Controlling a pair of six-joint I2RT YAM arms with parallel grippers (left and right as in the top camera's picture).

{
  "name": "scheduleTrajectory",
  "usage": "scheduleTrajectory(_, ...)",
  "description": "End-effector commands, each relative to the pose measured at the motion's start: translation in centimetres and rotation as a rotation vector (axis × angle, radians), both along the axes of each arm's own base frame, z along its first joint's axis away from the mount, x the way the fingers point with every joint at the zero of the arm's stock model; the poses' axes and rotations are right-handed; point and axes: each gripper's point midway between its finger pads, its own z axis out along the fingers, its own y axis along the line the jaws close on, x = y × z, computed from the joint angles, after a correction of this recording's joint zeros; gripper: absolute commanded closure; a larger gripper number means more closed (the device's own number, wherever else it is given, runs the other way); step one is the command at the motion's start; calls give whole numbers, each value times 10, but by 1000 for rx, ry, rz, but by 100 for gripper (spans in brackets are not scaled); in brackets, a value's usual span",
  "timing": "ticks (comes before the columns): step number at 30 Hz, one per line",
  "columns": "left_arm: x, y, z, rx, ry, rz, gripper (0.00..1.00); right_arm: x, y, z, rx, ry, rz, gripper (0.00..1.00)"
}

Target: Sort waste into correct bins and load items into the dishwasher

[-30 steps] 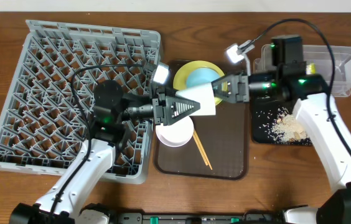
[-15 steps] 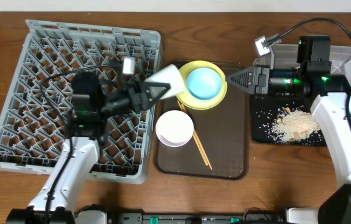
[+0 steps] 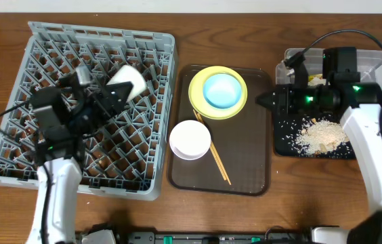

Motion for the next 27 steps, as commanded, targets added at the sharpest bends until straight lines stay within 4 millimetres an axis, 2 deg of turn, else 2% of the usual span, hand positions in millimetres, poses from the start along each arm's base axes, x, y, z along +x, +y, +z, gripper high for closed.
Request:
scheduleTrajectory(1, 2, 30, 24, 167, -53, 101, 94, -2, -18, 16, -117, -103, -36, 64)
scheduleTrajectory(5, -19, 52, 20, 289, 90, 200, 94, -12, -34, 21, -209, -113, -86, 63)
scheduleTrajectory(9, -60, 83, 1, 450, 329, 342, 94, -26, -53, 17, -320, -81, -140, 63)
scheduleTrajectory(12, -87, 91, -15, 501, 465, 379, 94, -33, -67, 12, -396, -53, -172, 62)
scheduleTrajectory(16, -116, 91, -40, 522, 640, 362, 94, -40, -90, 2, -520, -2, -237, 63)
scheduleTrajectory(21, -132, 97, -60, 559, 774, 356, 94, -43, -125, -2, -681, 38, -367, 59)
scheduleTrajectory(27, -127, 99, -79, 553, 846, 329, 94, -44, -128, -2, -697, 42, -379, 49)
